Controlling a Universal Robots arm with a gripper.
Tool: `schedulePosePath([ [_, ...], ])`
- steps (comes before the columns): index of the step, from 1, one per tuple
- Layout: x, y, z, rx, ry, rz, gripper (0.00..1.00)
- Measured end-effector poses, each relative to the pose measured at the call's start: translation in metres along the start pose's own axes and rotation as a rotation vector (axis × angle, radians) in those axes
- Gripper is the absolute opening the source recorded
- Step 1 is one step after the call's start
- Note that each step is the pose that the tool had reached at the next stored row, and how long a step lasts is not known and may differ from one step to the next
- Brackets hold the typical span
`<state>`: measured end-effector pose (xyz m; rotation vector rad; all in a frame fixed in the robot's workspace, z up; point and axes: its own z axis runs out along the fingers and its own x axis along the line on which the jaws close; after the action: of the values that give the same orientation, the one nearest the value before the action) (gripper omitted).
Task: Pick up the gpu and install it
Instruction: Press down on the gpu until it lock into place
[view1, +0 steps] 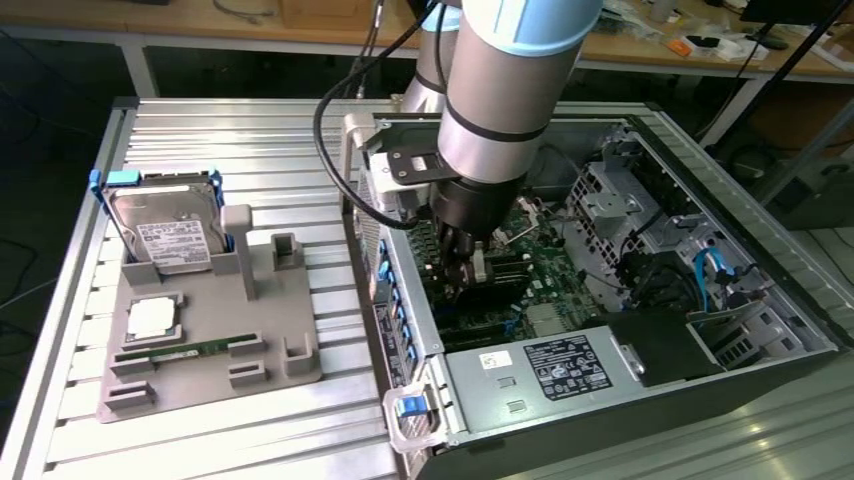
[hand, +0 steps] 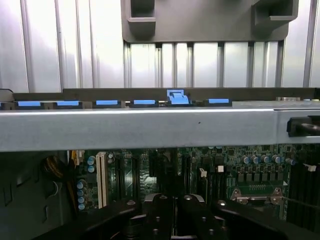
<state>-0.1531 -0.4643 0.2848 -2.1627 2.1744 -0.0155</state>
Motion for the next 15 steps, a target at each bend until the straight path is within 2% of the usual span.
schedulePosePath([
  [5,-0.0005,0.0068,0.0021,0.0024,0.0,-0.001,0.11],
  [15,-0.0017,0.007,0.004,0.0018,-0.0004,-0.009,0.11],
])
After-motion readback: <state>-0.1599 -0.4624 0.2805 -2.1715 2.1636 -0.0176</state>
